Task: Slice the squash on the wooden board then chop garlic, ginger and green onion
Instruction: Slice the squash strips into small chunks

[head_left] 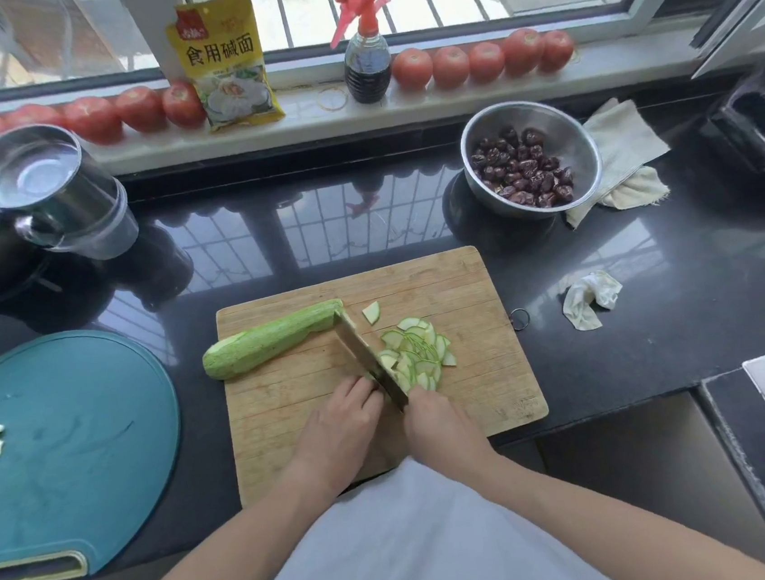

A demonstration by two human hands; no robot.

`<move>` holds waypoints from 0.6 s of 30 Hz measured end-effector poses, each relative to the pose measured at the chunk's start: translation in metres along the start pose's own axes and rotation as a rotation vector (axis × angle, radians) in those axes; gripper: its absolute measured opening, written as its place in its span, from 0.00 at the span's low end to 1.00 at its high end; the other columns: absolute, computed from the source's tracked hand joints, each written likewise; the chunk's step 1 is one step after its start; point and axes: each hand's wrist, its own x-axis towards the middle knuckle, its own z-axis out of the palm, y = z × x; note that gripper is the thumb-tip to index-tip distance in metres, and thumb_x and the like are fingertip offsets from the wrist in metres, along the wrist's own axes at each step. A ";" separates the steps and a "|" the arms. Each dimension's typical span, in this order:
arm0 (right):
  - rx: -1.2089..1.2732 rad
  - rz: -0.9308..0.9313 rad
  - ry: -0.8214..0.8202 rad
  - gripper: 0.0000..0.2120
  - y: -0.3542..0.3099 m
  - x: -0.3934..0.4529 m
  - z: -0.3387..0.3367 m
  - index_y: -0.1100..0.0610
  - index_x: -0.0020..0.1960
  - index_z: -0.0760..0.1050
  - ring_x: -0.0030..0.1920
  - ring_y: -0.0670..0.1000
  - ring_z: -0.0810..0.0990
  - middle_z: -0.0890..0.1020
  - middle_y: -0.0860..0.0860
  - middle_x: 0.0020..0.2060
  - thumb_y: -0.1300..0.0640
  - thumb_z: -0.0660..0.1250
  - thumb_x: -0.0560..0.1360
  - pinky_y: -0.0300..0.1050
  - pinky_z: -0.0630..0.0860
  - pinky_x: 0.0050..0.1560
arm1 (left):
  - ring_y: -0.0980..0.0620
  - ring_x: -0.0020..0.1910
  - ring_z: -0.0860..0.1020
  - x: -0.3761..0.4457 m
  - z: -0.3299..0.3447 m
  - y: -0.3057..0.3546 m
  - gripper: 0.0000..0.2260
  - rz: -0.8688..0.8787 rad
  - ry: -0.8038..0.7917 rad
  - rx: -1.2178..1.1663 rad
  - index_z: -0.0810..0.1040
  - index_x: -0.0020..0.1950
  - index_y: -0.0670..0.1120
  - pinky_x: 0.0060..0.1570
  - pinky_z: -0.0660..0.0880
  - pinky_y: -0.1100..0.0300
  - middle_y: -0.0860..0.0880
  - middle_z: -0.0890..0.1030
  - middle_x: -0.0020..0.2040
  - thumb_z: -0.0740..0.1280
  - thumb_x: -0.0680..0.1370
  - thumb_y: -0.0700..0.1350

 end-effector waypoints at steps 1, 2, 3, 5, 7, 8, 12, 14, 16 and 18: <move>0.006 -0.005 0.021 0.07 0.001 0.001 -0.001 0.54 0.45 0.62 0.42 0.62 0.79 0.79 0.56 0.41 0.63 0.57 0.78 0.50 0.64 0.35 | 0.47 0.53 0.78 -0.002 0.002 -0.001 0.13 -0.003 -0.008 -0.001 0.80 0.53 0.43 0.34 0.80 0.54 0.47 0.79 0.53 0.73 0.71 0.33; 0.016 -0.006 0.032 0.07 0.003 -0.001 -0.002 0.54 0.44 0.61 0.40 0.62 0.77 0.78 0.55 0.40 0.63 0.57 0.77 0.50 0.64 0.35 | 0.46 0.56 0.78 -0.005 0.003 -0.001 0.14 -0.002 -0.014 -0.001 0.80 0.55 0.42 0.36 0.81 0.53 0.47 0.79 0.56 0.73 0.71 0.33; 0.031 -0.004 0.038 0.07 0.007 -0.004 -0.003 0.53 0.44 0.61 0.38 0.61 0.75 0.76 0.53 0.38 0.62 0.58 0.77 0.50 0.63 0.35 | 0.46 0.58 0.78 -0.007 0.004 -0.002 0.16 0.003 -0.016 -0.002 0.80 0.58 0.42 0.39 0.82 0.53 0.46 0.79 0.58 0.72 0.71 0.32; 0.066 -0.009 0.047 0.06 0.013 -0.014 -0.007 0.53 0.44 0.62 0.36 0.58 0.70 0.72 0.50 0.36 0.60 0.57 0.78 0.50 0.63 0.35 | 0.46 0.61 0.78 -0.010 0.005 -0.004 0.21 0.004 -0.018 -0.005 0.79 0.63 0.41 0.40 0.82 0.52 0.46 0.79 0.61 0.72 0.71 0.32; 0.068 -0.031 0.045 0.05 0.018 -0.024 -0.008 0.53 0.44 0.64 0.36 0.57 0.70 0.74 0.52 0.37 0.58 0.56 0.79 0.50 0.63 0.35 | 0.45 0.61 0.78 -0.009 0.004 -0.004 0.22 0.002 -0.019 -0.006 0.80 0.62 0.41 0.37 0.82 0.53 0.46 0.80 0.60 0.73 0.68 0.32; 0.058 -0.037 0.039 0.05 0.019 -0.028 -0.009 0.54 0.45 0.65 0.37 0.57 0.70 0.75 0.52 0.37 0.57 0.55 0.79 0.50 0.64 0.35 | 0.45 0.60 0.79 -0.008 0.004 -0.003 0.22 0.000 -0.021 -0.002 0.81 0.61 0.41 0.36 0.82 0.54 0.46 0.81 0.59 0.75 0.67 0.32; -0.013 -0.044 0.003 0.02 0.016 -0.032 -0.011 0.55 0.48 0.65 0.38 0.57 0.69 0.75 0.53 0.40 0.58 0.55 0.79 0.49 0.63 0.37 | 0.46 0.60 0.78 -0.008 0.006 -0.004 0.22 -0.004 -0.030 0.000 0.81 0.60 0.41 0.36 0.82 0.54 0.46 0.80 0.58 0.76 0.67 0.32; -0.036 -0.043 -0.014 0.02 0.014 -0.034 -0.013 0.55 0.49 0.65 0.38 0.57 0.68 0.76 0.54 0.41 0.59 0.54 0.79 0.50 0.62 0.37 | 0.46 0.60 0.77 -0.008 0.006 -0.005 0.21 -0.007 -0.043 -0.002 0.80 0.61 0.42 0.37 0.83 0.54 0.47 0.80 0.59 0.75 0.69 0.32; -0.043 -0.037 -0.017 0.02 0.014 -0.035 -0.013 0.55 0.49 0.64 0.37 0.57 0.67 0.76 0.53 0.40 0.59 0.54 0.79 0.50 0.61 0.36 | 0.46 0.61 0.77 -0.007 0.007 -0.005 0.21 -0.001 -0.050 0.002 0.80 0.62 0.42 0.39 0.83 0.54 0.46 0.79 0.59 0.74 0.70 0.32; -0.034 -0.021 -0.027 0.02 0.014 -0.036 -0.012 0.54 0.48 0.63 0.38 0.57 0.67 0.73 0.51 0.38 0.59 0.54 0.79 0.50 0.62 0.36 | 0.45 0.61 0.77 -0.006 0.006 -0.005 0.20 -0.001 -0.053 0.005 0.80 0.62 0.41 0.39 0.83 0.53 0.46 0.79 0.59 0.73 0.70 0.32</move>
